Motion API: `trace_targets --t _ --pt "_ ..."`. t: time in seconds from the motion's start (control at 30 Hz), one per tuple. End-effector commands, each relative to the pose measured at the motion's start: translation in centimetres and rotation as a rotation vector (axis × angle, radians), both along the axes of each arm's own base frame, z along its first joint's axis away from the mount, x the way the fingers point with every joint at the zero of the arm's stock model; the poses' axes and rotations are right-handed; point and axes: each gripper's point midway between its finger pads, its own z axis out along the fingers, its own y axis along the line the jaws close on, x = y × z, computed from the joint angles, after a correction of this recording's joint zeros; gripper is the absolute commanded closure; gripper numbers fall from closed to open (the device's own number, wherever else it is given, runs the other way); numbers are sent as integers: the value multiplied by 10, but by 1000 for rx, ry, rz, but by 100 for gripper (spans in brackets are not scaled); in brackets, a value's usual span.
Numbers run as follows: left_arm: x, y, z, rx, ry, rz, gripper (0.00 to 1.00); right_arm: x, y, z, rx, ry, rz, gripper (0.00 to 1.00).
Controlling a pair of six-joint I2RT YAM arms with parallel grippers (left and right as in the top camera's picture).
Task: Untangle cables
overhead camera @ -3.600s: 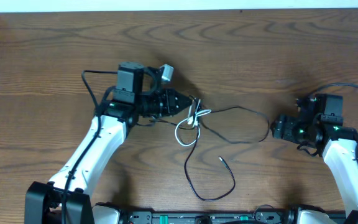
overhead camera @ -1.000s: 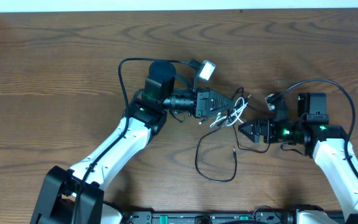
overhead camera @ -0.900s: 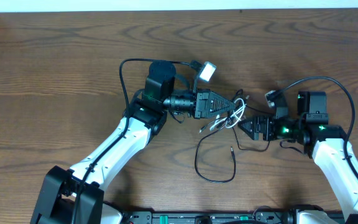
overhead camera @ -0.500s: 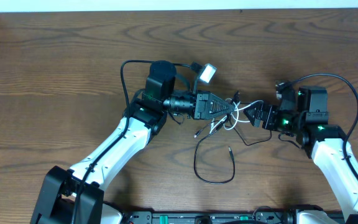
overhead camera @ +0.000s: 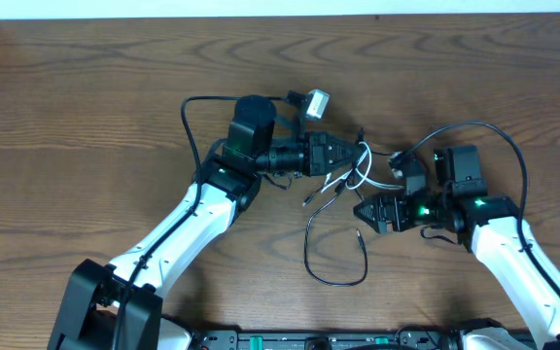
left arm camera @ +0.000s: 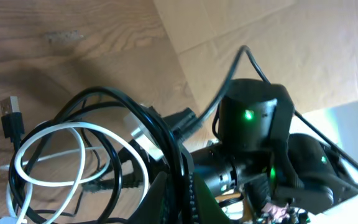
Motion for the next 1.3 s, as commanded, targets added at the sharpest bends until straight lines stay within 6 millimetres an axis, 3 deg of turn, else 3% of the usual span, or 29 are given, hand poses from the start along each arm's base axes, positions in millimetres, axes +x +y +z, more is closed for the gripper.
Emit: trace_targets --t 0.0,0.17,0.27,0.4,0.5,0.53,0.67,0.7,0.8,0.87,0.9,1.03,1.13,1.27 --pt "3 -1 19 -55 75 36 92 11 3 0 -70 -109 48 12" --pt "3 -5 47 -154 89 23 92 15 14 -1 -111 -162 81 13" --pt "1 -5 60 -196 91 10 92 14 17 -11 -136 -145 93 19" --pt "-4 -6 62 -202 97 -23 92 18 15 -28 -165 -113 87 45" --pt "-7 -6 61 -198 86 -38 92 18 15 -38 -171 -85 87 91" --pt "-7 -6 59 -190 56 -40 92 16 14 -42 -177 -68 88 99" --pt "-4 -4 41 -126 20 -28 92 11 -8 -56 -289 9 -6 99" --pt "-1 -1 28 -83 35 -4 92 9 -16 -59 -326 30 -42 99" --pt "11 16 -16 72 80 91 92 -1 -68 -75 -568 135 -262 99" --pt "25 43 -47 199 105 186 92 -18 -123 -76 -789 217 -510 99" --pt "31 55 -55 236 109 223 93 -23 -132 -75 -823 235 -534 99" --pt "51 98 -82 364 156 384 93 -28 -140 -75 -823 273 -583 99" --pt "55 125 -97 427 218 459 93 -29 -148 -76 -803 306 -678 99" --pt "45 119 -94 393 234 389 92 -30 -162 -76 -771 352 -814 95"
